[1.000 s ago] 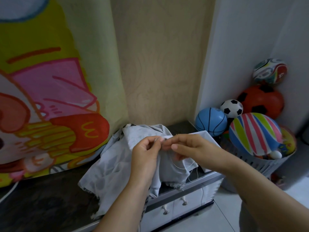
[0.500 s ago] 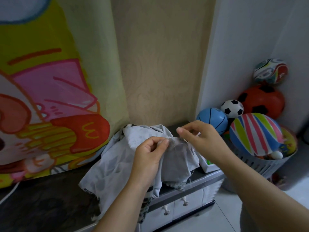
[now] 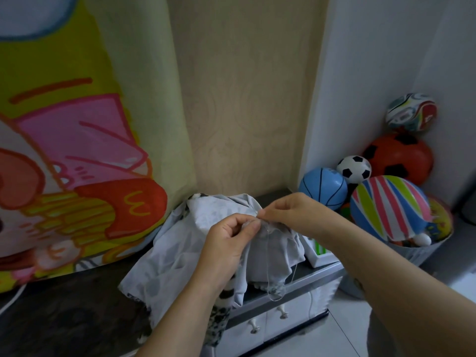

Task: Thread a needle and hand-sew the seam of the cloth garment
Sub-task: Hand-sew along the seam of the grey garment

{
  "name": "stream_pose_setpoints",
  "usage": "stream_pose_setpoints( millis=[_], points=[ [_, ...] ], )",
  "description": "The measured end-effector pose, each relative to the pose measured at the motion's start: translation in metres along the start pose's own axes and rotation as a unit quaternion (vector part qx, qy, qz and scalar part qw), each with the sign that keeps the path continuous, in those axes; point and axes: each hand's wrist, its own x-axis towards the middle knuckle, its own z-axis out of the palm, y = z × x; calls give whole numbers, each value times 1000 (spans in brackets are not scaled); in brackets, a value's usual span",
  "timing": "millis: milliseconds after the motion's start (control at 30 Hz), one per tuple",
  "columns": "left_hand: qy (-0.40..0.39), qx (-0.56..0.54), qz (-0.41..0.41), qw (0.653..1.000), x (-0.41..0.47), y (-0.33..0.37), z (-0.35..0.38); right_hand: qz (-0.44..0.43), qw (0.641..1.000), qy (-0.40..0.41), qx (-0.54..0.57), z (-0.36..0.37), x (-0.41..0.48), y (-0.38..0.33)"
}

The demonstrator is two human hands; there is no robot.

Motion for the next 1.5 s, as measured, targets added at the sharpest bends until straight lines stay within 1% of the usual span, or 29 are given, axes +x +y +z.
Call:
stream_pose_setpoints(
  millis=[133, 267, 333, 400, 433, 467, 500, 533, 567, 600, 633, 667, 700, 733, 767, 800, 867, 933, 967, 1000, 1033, 1100, 1200, 1267, 1333, 1367, 1400, 1467, 1500],
  points=[
    [-6, 6, -3, 1000, 0, -1, -1, 2, 999, -36, 13, -5, 2, 5],
    [-12, 3, -6, 1000, 1, 1, -3, -16, 993, -89, 82, -10, 2, 3],
    [-10, 14, -6, 1000, 2, 2, -3, -10, 997, -57, 55, -11, 5, 3],
    [-4, 26, -6, 1000, 4, 4, -4, -2, 999, 22, 29, -13, 7, 2],
    [-2, 29, -6, 1000, 4, 4, -4, 2, 996, 70, 56, -14, 9, 1],
    [-2, 29, -8, 1000, 5, 4, -5, 9, 985, 106, 134, -16, 12, 0],
    [-3, 27, -12, 1000, 5, 4, -6, 25, 957, 116, 265, -17, 13, -3],
    [-6, 23, -16, 1000, 5, 4, -6, 35, 910, 105, 400, -18, 13, -6],
    [-8, 19, -18, 1000, 4, 3, -6, 31, 864, 95, 493, -19, 13, -8],
    [-9, 13, -19, 1000, 4, 2, -6, 15, 842, 88, 532, -20, 15, -7],
    [-8, 8, -21, 1000, 4, 2, -6, -4, 848, 90, 523, -19, 16, -6],
    [-7, 4, -24, 1000, 4, 2, -6, -29, 881, 111, 459, -16, 18, -3],
    [-6, 1, -27, 1000, 5, 1, -6, -57, 926, 141, 344, -11, 18, 1],
    [-5, -4, -27, 1000, 5, 1, -5, -81, 964, 164, 192, -5, 17, 6],
    [-6, -10, -27, 1000, 6, 1, -5, -106, 978, 173, 43, 1, 16, 15],
    [-7, -16, -28, 999, 6, 2, -4, -136, 972, 174, -79, 6, 18, 26],
    [-5, -26, -32, 999, 6, 2, -2, -202, 926, 193, -252, 11, 21, 48],
    [-2, -34, -38, 999, 5, 1, -2, -252, 863, 247, -361, 8, 26, 67],
    [-3, -39, -41, 998, 5, 1, -2, -260, 838, 270, -397, 3, 29, 74],
    [-7, -47, -41, 998, 5, 1, -3, -250, 823, 283, -425, -3, 30, 78],
    [-9, -57, -42, 997, 5, 1, -4, -218, 821, 282, -446, -8, 29, 80],
    [-6, -75, -43, 996, 5, 1, -6, -87, 831, 244, -492, -16, 28, 83],
    [6, -83, -46, 995, 7, 1, -6, 69, 814, 225, -532, -25, 29, 91],
    [4, -89, -43, 995, 8, 1, -6, 121, 811, 206, -534, -27, 31, 97],
    [0, -93, -41, 995, 8, 1, -6, 159, 827, 189, -505, -26, 32, 98],
    [-2, -96, -41, 995, 9, 0, -7, 164, 842, 193, -477, -26, 35, 98],
    [-4, -97, -39, 994, 9, -1, -7, 154, 868, 207, -424, -25, 38, 97],
    [-12, -97, -39, 994, 9, -1, -7, 89, 941, 242, -217, -26, 40, 86],
    [-20, -96, -39, 994, 9, -1, -7, 50, 965, 238, -102, -26, 40, 76]
  ],
)
